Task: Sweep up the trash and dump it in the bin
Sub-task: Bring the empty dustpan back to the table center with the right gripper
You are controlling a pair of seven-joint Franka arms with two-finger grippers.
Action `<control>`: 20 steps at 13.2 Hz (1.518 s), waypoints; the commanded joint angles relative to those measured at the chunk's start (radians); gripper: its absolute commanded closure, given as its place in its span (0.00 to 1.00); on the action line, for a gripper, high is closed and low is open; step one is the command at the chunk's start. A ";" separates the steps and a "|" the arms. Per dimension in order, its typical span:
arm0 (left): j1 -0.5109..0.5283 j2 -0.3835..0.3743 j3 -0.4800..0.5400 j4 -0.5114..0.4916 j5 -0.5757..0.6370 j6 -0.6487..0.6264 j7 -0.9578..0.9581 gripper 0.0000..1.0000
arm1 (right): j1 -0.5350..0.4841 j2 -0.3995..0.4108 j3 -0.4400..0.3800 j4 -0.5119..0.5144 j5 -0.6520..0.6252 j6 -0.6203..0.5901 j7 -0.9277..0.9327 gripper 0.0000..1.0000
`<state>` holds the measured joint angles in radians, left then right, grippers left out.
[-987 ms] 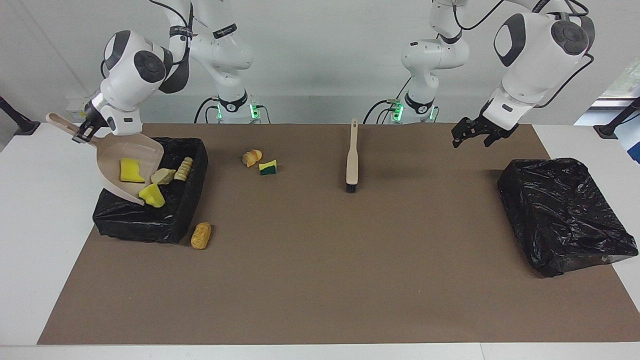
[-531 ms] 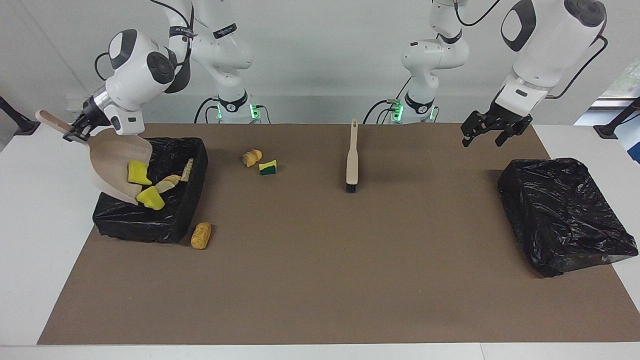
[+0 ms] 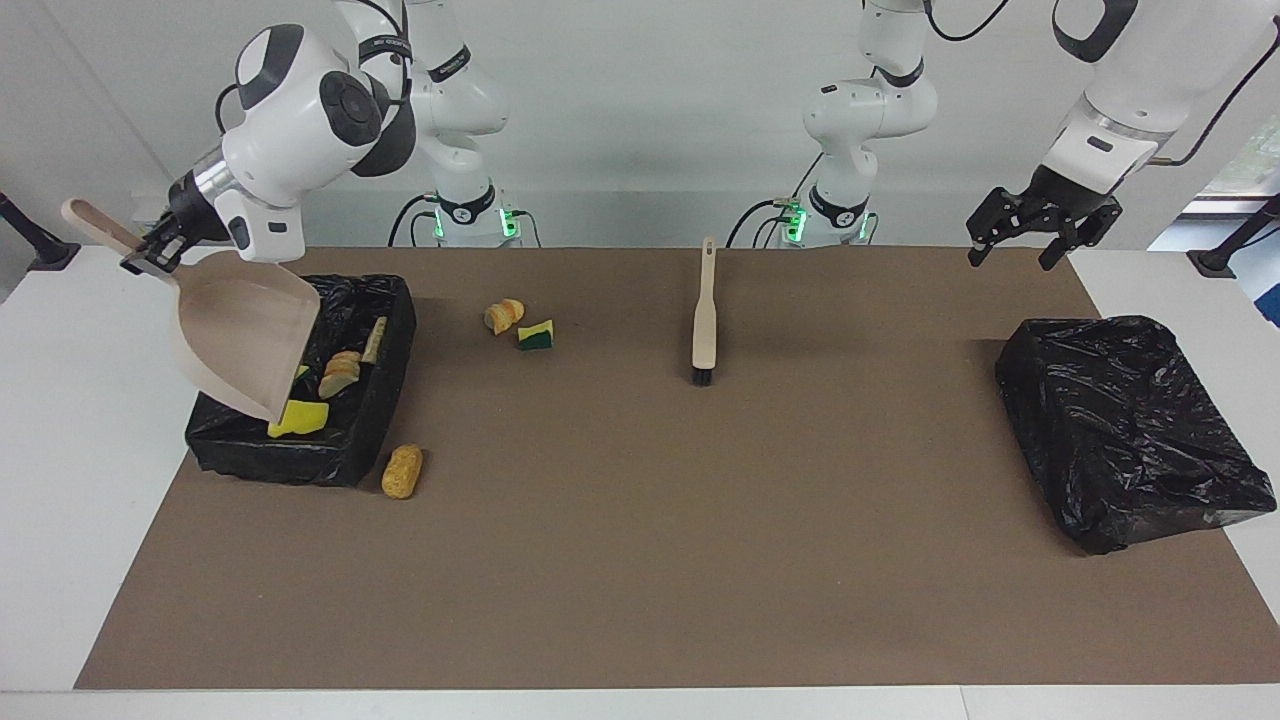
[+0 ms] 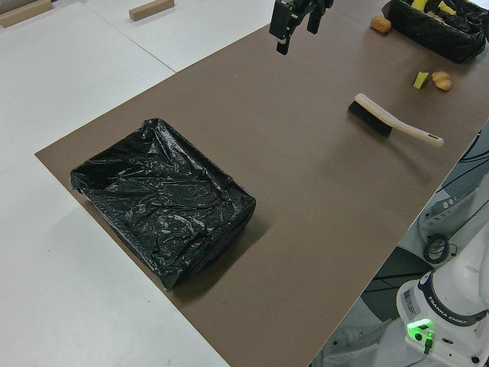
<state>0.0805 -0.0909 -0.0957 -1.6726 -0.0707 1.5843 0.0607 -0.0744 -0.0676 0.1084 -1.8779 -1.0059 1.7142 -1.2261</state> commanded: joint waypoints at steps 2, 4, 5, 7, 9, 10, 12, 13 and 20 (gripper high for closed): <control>0.012 0.011 -0.009 0.024 0.012 -0.027 0.013 0.00 | -0.004 0.032 0.005 0.040 0.264 -0.051 0.270 1.00; 0.012 0.010 -0.009 0.024 0.012 -0.027 0.014 0.00 | 0.057 0.057 0.014 0.042 0.372 -0.061 0.450 1.00; 0.013 0.010 -0.009 0.024 0.012 -0.027 0.017 0.00 | 0.102 0.070 0.014 0.048 0.406 -0.079 0.576 1.00; 0.012 0.010 -0.007 0.021 0.015 -0.026 0.021 0.00 | 0.194 0.142 0.014 0.112 0.536 -0.085 0.802 1.00; -0.004 0.011 -0.009 0.011 0.069 -0.026 0.022 0.00 | 0.269 0.260 0.014 0.245 0.640 -0.085 1.015 1.00; -0.008 0.000 -0.009 -0.008 0.096 -0.017 0.024 0.00 | 0.286 0.314 0.014 0.319 0.721 -0.084 1.104 1.00; -0.004 -0.001 -0.009 -0.015 0.101 -0.010 0.028 0.00 | 0.348 0.441 0.016 0.472 0.783 -0.091 1.300 1.00; -0.004 -0.001 -0.010 -0.015 0.101 -0.009 0.028 0.00 | 0.399 0.507 0.016 0.547 0.787 -0.093 1.406 1.00; -0.008 -0.001 -0.012 -0.027 0.097 -0.006 0.027 0.00 | 0.544 0.772 0.045 0.793 0.979 0.050 1.862 1.00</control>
<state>0.0815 -0.0842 -0.1120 -1.6843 0.0091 1.5768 0.0787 0.4823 0.6744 0.1328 -1.1508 -0.1125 1.7457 0.5827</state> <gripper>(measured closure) 0.000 0.687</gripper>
